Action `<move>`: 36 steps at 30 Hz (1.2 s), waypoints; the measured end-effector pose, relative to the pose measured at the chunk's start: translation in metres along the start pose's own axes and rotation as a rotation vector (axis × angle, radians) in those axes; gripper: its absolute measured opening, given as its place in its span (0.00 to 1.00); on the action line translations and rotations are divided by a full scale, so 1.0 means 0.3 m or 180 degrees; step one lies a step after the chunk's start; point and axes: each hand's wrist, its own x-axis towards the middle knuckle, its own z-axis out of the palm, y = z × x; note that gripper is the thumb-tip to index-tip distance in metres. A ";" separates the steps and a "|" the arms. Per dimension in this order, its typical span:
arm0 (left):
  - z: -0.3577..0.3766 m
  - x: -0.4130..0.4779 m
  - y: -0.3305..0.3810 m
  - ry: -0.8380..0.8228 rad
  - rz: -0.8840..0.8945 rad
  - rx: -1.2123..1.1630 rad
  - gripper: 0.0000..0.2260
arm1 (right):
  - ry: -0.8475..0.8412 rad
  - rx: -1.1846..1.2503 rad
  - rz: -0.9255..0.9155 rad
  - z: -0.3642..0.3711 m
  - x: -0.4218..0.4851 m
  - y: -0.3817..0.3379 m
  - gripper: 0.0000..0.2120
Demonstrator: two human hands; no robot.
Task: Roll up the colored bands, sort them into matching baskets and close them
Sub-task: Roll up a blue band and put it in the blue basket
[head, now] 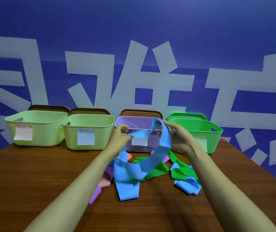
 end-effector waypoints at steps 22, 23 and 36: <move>0.087 -0.044 0.138 -0.0268 0.0890 -0.0283 0.10 | 0.0342 -0.2027 -0.1315 0.081 -0.089 0.001 0.08; 0.086 -0.043 0.145 -0.0277 0.0915 -0.0271 0.10 | 0.0204 -0.2073 -0.1469 0.082 -0.100 -0.005 0.09; 0.073 -0.089 0.160 -0.0986 0.0548 -0.0355 0.14 | -0.0268 -0.2133 -0.2028 0.118 -0.142 -0.084 0.03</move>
